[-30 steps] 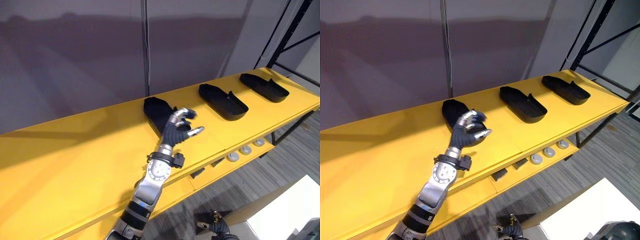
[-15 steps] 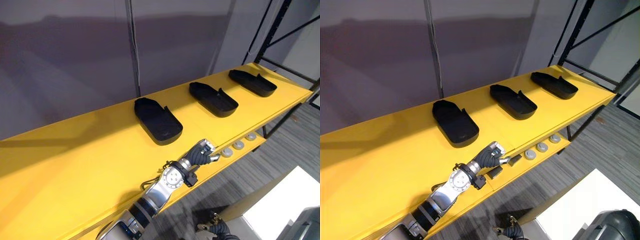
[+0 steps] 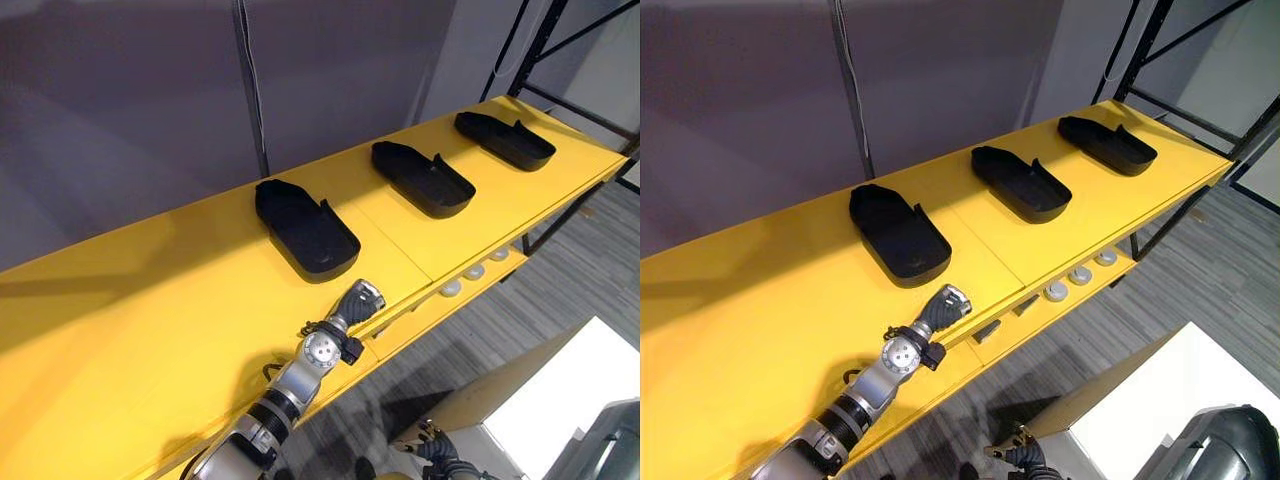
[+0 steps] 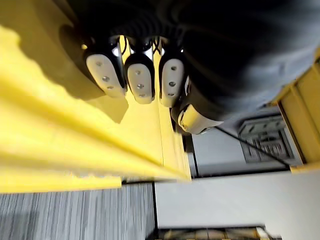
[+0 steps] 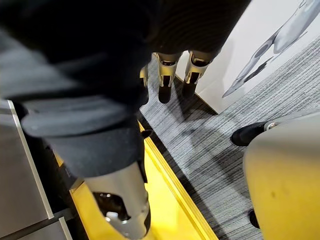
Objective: Walk over and take plastic housings, then place them on the shelf
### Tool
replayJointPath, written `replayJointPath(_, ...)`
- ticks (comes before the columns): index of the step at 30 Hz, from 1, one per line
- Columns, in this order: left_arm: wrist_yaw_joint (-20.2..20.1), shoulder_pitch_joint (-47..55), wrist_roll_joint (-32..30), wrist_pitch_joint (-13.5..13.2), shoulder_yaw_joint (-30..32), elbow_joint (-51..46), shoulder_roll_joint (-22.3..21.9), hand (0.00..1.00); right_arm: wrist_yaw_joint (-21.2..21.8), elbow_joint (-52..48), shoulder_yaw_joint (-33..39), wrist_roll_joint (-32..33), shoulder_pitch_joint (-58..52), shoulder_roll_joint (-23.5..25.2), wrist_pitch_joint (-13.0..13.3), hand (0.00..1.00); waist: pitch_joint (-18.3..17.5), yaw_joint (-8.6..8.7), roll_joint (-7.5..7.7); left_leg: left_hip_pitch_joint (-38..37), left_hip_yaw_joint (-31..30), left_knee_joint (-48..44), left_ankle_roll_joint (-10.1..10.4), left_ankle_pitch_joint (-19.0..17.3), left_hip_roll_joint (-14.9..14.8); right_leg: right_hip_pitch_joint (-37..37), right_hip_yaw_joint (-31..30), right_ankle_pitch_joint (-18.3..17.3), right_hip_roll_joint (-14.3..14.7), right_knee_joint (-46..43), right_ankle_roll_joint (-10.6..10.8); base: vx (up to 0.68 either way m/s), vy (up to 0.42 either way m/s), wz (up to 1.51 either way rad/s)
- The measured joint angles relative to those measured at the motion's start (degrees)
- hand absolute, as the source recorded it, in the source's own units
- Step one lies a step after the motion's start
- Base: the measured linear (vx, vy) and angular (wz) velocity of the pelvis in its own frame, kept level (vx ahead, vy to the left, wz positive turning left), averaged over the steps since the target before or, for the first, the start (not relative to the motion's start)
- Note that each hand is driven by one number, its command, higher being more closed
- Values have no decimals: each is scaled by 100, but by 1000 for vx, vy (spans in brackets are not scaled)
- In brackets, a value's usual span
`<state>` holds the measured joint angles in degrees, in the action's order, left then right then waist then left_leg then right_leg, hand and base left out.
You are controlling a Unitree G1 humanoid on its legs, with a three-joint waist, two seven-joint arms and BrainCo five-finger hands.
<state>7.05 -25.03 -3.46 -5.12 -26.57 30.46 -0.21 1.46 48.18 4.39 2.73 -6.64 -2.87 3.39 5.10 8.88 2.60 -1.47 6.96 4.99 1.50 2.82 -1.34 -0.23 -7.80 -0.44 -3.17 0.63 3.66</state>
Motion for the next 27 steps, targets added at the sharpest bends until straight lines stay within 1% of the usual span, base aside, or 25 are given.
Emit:
replayJointPath(6,243,-79,-1,-11,500,85,-8,100,-41,-3,6,-1,-1,-2,4,0,26,15,-19,-18,82,-1,32,-24,-31,-13,-84,8,52,17,-12,22,5,-8)
replayJointPath(9,270,-165,-4,-7,610,182,4,100,-43,-3,8,-1,-1,-16,5,0,30,21,-27,-20,82,-1,33,-25,-39,16,-83,44,59,82,-45,0,0,0)
replayJointPath(11,303,-187,-4,5,816,202,8,100,-42,-3,6,-1,-4,-49,9,0,36,77,-37,-20,82,-1,34,-26,-44,18,-83,49,63,88,-47,0,0,0)
replayJointPath(14,377,-193,-3,6,940,203,62,100,-42,-3,8,-2,-4,-101,10,0,36,148,-38,-22,86,-1,35,-26,-41,17,-88,49,62,89,-47,0,0,0)
replayJointPath(17,391,-220,-4,16,965,222,95,100,-41,-3,8,-2,-35,-120,10,0,38,146,-40,-22,89,-1,37,-27,-43,17,-91,51,64,93,-48,0,0,0)
replayJointPath(24,438,-346,-4,37,1378,326,158,100,-36,-2,7,-2,-56,-138,11,0,63,151,-80,-24,92,-2,37,-27,-43,16,-95,62,65,98,-50,0,0,0)
replayJointPath(27,485,-346,-4,36,1385,318,185,100,-35,-2,8,-2,-55,-144,11,0,63,150,-80,-24,89,-3,36,-26,-39,17,-94,62,63,98,-50,0,0,0)
